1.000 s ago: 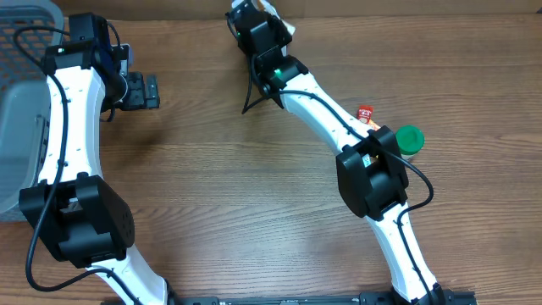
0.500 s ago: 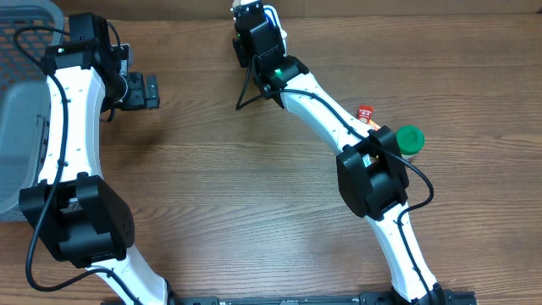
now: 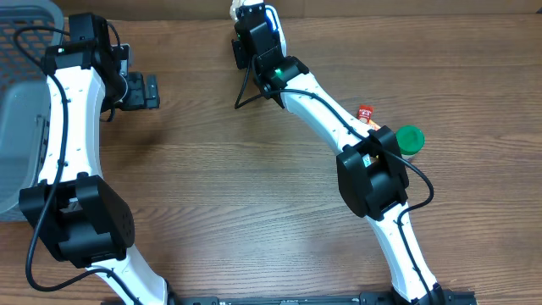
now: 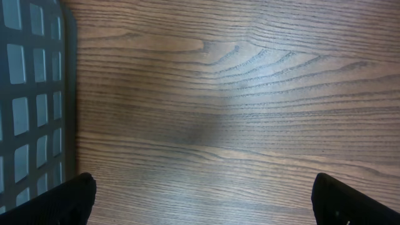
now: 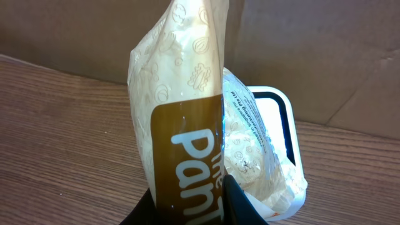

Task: Scan the item barcode
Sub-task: 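Hold the Pantree bag against the white scanner window, then carry the Pantree bag right and lower it beside the scanned items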

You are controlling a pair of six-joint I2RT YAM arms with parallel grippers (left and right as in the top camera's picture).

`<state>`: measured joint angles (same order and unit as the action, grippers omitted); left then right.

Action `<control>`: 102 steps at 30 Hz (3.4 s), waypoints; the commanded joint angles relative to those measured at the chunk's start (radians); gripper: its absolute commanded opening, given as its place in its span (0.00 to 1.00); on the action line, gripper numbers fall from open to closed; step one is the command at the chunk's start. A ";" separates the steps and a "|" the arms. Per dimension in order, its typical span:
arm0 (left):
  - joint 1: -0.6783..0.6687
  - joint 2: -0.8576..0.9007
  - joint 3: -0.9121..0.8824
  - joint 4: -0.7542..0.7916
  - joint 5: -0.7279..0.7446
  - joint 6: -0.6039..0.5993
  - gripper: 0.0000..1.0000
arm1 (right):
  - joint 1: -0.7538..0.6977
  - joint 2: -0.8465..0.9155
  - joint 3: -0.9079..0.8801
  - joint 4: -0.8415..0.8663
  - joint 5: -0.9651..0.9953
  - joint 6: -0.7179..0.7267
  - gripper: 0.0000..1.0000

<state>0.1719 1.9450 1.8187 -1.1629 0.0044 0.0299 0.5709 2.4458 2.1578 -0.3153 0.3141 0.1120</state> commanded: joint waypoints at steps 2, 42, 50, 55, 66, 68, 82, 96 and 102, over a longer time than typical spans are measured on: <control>-0.002 -0.009 0.011 0.000 0.004 0.016 1.00 | -0.014 0.005 0.003 0.021 -0.009 0.019 0.04; -0.002 -0.009 0.011 0.000 0.004 0.016 1.00 | -0.063 -0.453 0.003 -1.336 -0.025 0.019 1.00; -0.005 -0.009 0.011 0.000 0.004 0.016 1.00 | -0.063 -0.453 0.003 -1.336 -0.025 0.019 1.00; -0.004 -0.009 0.011 0.000 0.004 0.016 1.00 | -0.063 -0.453 0.003 -1.336 -0.025 0.019 1.00; -0.005 -0.009 0.011 0.000 0.004 0.016 1.00 | -0.064 -0.453 0.003 -1.336 -0.025 0.019 1.00; -0.005 -0.009 0.011 0.000 0.004 0.016 1.00 | -0.064 -0.453 0.003 -1.336 -0.025 0.019 1.00; -0.005 -0.009 0.011 0.000 0.004 0.016 1.00 | -0.064 -0.453 0.003 -1.336 -0.025 0.019 1.00; -0.005 -0.009 0.011 0.000 0.004 0.016 0.99 | -0.064 -0.453 0.003 -1.336 -0.025 0.019 1.00; -0.005 -0.009 0.011 0.000 0.004 0.016 1.00 | -0.064 -0.453 0.003 -1.336 -0.025 0.019 1.00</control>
<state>0.1719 1.9450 1.8187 -1.1629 0.0044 0.0299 0.5110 1.9919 2.1578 -1.6524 0.2916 0.1272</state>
